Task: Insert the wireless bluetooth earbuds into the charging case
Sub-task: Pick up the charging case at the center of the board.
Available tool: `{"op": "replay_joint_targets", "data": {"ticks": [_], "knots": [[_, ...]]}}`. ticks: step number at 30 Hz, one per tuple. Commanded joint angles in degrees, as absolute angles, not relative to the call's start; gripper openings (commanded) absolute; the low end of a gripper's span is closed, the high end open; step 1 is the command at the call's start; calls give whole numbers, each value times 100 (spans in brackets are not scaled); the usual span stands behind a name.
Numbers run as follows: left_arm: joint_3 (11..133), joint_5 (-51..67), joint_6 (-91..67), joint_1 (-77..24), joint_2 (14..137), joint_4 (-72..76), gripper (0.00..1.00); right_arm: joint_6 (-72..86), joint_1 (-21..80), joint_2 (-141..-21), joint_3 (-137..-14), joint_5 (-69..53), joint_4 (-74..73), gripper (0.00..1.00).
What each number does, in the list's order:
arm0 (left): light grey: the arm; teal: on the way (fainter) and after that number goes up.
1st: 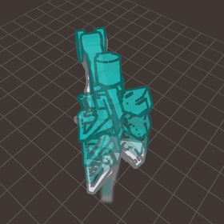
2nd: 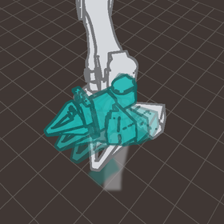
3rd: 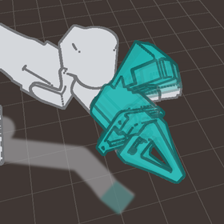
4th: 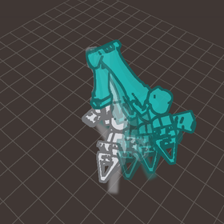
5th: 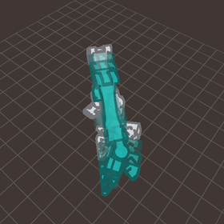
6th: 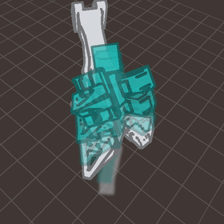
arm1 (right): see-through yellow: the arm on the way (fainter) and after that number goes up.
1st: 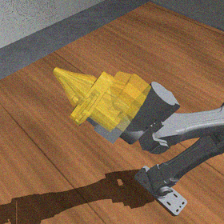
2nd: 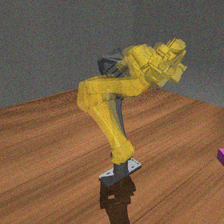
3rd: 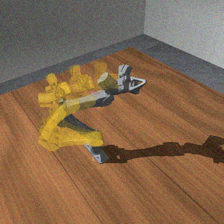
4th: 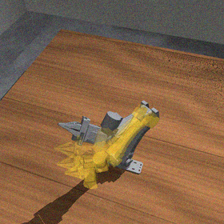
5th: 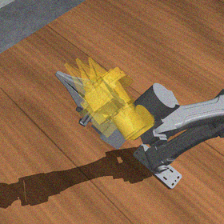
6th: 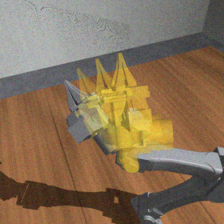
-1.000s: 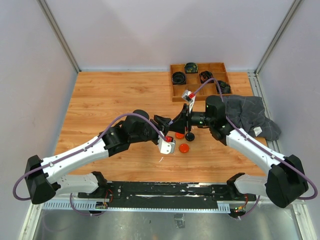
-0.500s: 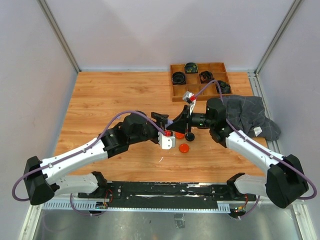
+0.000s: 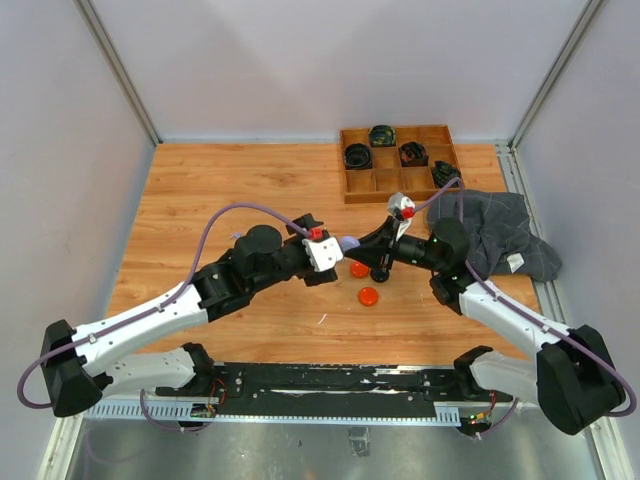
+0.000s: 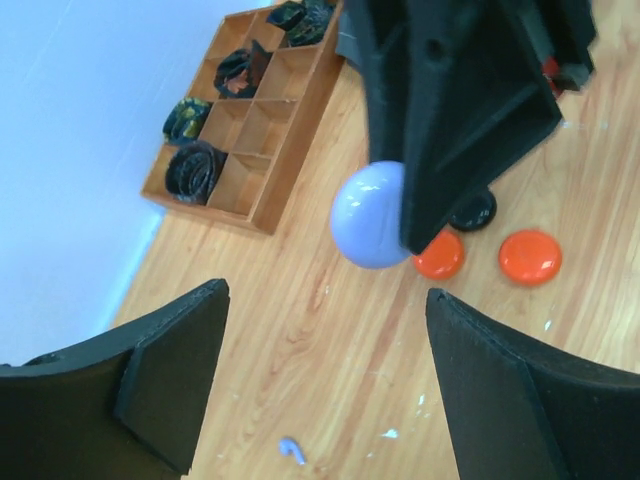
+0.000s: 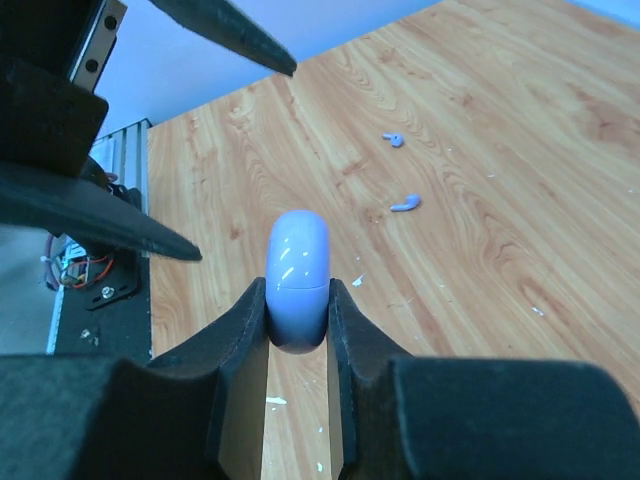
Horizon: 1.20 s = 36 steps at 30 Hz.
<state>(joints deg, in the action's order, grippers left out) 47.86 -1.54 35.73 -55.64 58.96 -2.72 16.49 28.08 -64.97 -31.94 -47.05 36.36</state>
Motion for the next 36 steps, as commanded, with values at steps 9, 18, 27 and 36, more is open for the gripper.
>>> {"op": "replay_joint_targets", "data": {"ticks": [9,18,27,36], "knots": [[4995,1065,331,-4709,6193,1062,78,2199,2428,-6267,-2304,-4712,6060,1],[4207,2474,-820,-4305,6404,2650,80,2818,2373,-6532,-2108,-4896,7147,1],[3947,3029,-1655,-3908,6702,3568,80,2973,2369,-6616,-2092,-5093,7479,1],[3952,3059,-1974,-3784,6957,3751,80,3084,2369,-6689,-2072,-5232,7739,1]]}}
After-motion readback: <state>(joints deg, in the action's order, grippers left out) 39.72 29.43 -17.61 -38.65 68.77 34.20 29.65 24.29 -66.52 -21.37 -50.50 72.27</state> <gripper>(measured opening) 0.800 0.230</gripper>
